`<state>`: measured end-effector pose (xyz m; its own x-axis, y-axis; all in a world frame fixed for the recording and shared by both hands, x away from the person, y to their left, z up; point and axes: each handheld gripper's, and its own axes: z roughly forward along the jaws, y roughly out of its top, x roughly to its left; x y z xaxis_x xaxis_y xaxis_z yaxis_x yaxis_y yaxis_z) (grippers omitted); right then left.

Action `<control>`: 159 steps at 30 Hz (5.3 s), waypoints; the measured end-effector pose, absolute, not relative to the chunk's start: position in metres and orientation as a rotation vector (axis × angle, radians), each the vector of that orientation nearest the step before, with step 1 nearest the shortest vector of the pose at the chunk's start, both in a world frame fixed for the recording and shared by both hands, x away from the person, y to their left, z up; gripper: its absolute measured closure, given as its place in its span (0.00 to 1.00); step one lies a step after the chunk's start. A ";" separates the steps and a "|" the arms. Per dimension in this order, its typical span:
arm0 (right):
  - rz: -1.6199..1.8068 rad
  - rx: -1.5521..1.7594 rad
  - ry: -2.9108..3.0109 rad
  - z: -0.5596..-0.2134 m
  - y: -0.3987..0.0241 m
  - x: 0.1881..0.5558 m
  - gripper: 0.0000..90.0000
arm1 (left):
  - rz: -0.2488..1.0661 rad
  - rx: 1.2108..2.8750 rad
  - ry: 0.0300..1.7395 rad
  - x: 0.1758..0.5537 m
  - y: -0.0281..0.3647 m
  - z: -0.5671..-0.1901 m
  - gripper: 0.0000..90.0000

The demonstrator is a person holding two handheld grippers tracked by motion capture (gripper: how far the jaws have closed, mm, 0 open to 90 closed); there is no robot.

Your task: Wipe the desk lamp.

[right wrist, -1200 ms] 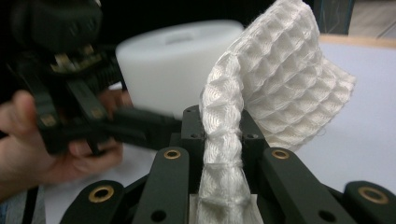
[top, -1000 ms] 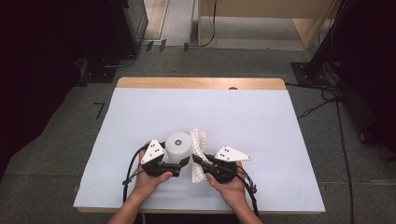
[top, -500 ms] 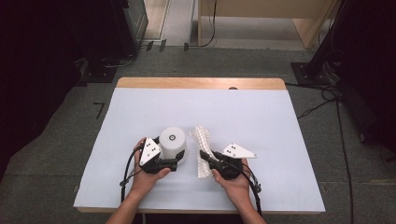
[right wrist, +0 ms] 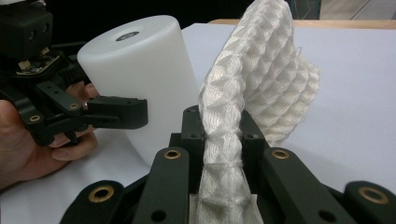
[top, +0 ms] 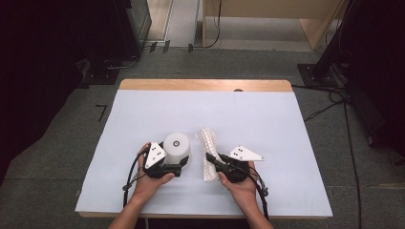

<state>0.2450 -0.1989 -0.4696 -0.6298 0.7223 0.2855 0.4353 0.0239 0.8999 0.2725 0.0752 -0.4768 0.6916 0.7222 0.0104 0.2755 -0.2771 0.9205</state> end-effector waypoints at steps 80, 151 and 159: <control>1.689 1.027 2.071 -0.444 -0.176 0.228 0.87 | 0.304 1.790 0.730 0.266 0.069 -0.459 0.10; 1.593 1.149 2.158 -0.475 -0.172 0.241 0.87 | 0.505 1.745 0.996 0.261 0.067 -0.473 0.10; 1.596 1.102 2.171 -0.471 -0.163 0.234 0.87 | 0.286 1.703 0.817 0.270 0.085 -0.459 0.10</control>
<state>0.2341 -0.1630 -0.4705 -0.6907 0.6822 0.2397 0.4321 0.1237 0.8933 0.2705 0.0854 -0.4590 0.7262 0.6493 -0.2258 0.3673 -0.0888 0.9259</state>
